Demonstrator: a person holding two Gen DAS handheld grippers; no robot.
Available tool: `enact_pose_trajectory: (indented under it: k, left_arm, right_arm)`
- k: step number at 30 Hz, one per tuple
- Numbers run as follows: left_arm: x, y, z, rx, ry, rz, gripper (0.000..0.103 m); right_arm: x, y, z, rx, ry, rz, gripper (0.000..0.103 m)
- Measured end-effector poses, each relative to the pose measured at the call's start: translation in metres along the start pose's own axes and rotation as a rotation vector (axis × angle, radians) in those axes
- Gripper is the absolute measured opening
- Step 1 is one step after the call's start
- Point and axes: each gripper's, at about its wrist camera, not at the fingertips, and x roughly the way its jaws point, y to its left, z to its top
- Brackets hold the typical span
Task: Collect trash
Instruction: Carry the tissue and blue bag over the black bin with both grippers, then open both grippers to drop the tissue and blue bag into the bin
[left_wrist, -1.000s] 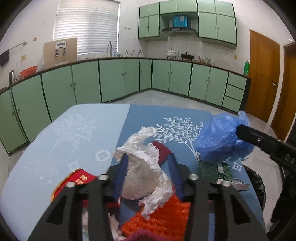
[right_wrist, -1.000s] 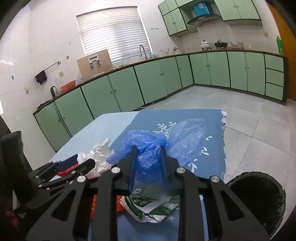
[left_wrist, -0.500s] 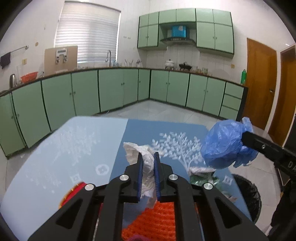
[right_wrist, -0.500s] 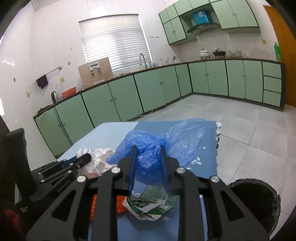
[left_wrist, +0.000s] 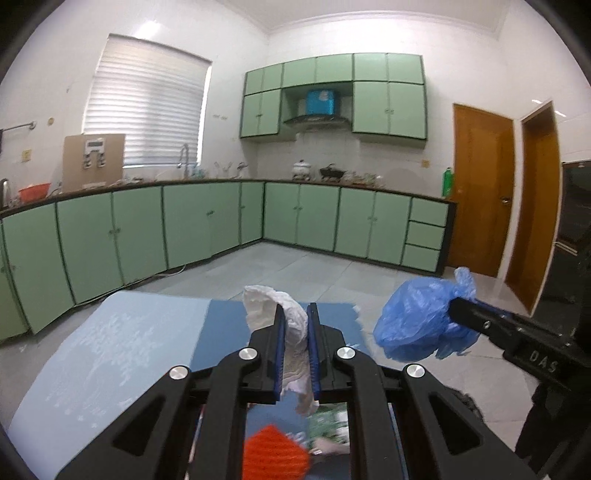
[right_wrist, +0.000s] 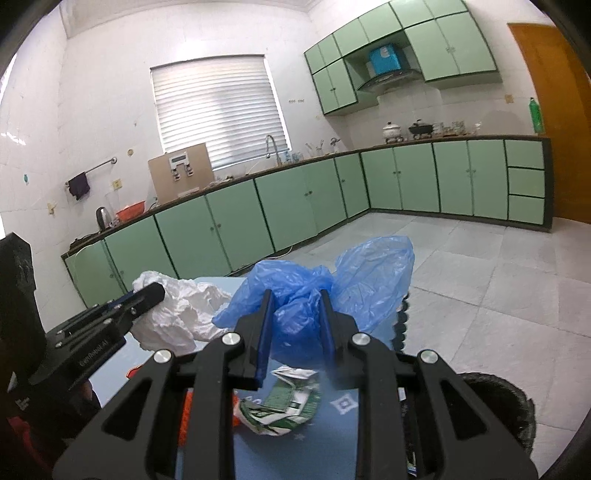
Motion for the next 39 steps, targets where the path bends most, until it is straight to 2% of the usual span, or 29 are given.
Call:
enact_pose_trajectory:
  k: [7,20,29,39]
  left_arm:
    - [0.005,-0.044,0.011,0.021,-0.024,-0.102,0.011]
    - [0.041,-0.146,-0.010,0.059,0.038,-0.287,0.011]
    - [0.080,-0.188,-0.050,0.071,0.131,-0.327,0.011]
    - [0.122,-0.214,-0.087,0.094,0.241,-0.329,0.011]
  right_arm:
    - [-0.029,-0.033,0.001,0.014,-0.023,-0.080,0.022]
    - [-0.068,-0.115,-0.022,0.058,-0.011,-0.251,0.022]
    - [-0.067,-0.166,-0.058,0.110,0.052,-0.344,0.022]
    - [-0.031,-0.212,-0.099,0.181,0.168,-0.402,0.022]
